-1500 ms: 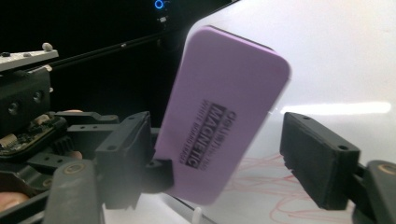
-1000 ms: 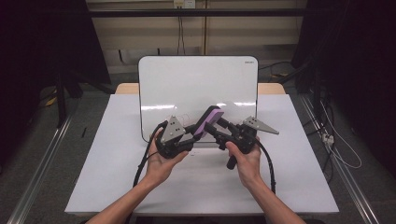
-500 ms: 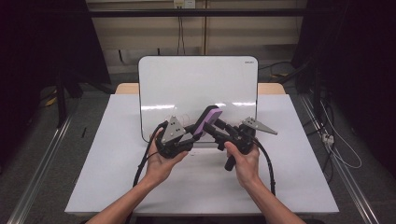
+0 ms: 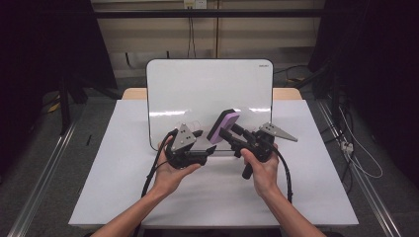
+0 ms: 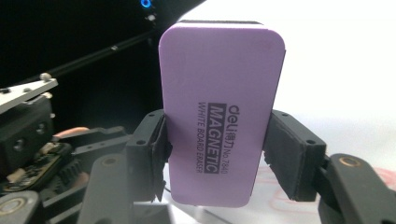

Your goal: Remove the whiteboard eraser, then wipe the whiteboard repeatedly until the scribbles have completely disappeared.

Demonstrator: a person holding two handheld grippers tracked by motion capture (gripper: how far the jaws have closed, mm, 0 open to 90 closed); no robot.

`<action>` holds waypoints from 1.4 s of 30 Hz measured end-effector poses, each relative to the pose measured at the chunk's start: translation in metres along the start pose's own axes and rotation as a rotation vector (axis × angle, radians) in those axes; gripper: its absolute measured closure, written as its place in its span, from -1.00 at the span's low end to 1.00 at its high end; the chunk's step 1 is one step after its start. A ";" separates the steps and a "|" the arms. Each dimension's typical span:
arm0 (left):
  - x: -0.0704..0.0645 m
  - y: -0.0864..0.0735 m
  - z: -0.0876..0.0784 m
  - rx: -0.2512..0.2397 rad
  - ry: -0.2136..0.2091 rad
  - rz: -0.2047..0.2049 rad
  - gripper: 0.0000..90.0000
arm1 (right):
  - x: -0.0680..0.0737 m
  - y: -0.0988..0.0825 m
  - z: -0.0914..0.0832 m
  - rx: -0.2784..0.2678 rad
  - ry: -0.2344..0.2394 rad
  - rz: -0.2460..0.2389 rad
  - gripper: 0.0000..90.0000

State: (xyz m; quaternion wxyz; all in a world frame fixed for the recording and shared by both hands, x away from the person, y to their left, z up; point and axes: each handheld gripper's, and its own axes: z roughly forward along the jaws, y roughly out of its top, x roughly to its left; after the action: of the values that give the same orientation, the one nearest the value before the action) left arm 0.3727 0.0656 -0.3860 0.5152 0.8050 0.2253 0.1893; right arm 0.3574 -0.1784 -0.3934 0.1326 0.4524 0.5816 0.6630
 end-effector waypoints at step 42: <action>0.041 -0.081 -0.110 0.005 0.224 -0.225 -0.87 | -0.023 0.015 -0.047 0.263 -0.404 -0.369 -0.06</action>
State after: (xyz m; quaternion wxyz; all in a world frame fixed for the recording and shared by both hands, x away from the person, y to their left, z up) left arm 0.3340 0.1998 -0.4133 0.5028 0.7497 0.3705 0.2187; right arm 0.3396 -0.2294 -0.3860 0.3039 0.4751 0.6967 0.4434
